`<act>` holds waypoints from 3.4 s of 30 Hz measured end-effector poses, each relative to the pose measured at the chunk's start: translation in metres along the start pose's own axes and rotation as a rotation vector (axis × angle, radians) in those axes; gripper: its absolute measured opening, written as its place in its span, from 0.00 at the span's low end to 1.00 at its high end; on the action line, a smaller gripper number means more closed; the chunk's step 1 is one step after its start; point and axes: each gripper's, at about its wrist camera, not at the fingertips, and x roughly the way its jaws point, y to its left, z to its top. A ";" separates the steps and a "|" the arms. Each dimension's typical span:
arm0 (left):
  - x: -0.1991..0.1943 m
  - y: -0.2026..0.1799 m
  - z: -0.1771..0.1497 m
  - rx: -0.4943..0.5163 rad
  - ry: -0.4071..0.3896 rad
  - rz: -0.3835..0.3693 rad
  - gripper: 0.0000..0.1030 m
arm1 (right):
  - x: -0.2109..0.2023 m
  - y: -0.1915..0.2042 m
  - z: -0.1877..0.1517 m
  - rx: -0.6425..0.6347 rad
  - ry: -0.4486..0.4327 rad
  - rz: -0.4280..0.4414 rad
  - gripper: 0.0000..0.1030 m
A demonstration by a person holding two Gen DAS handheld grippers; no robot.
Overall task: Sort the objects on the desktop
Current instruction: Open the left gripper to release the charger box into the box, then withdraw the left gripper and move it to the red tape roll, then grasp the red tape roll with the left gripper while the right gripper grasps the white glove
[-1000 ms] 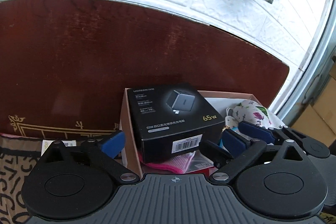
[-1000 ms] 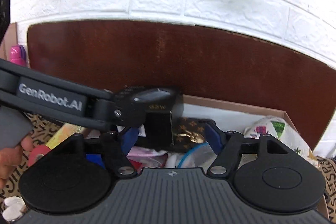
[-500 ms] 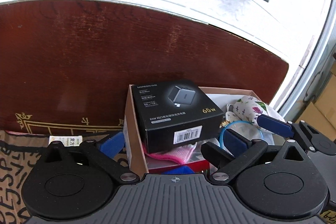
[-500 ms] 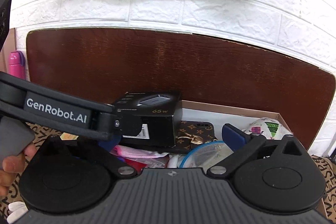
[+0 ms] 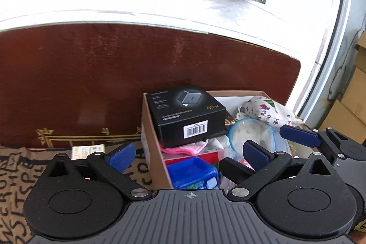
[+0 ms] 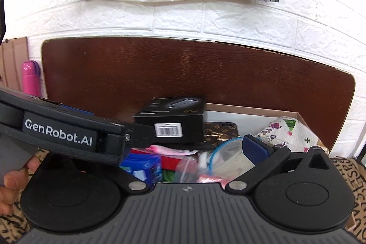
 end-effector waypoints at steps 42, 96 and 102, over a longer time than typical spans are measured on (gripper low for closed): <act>-0.170 0.006 -0.125 -0.029 0.003 0.127 1.00 | -0.151 0.119 -0.076 0.058 0.017 0.093 1.00; -0.005 0.152 -0.102 -0.321 0.152 0.141 0.78 | 0.008 0.137 -0.112 0.175 0.257 0.104 0.78; 0.014 0.152 -0.095 -0.299 0.174 0.136 0.69 | 0.011 0.136 -0.112 0.183 0.260 0.104 0.71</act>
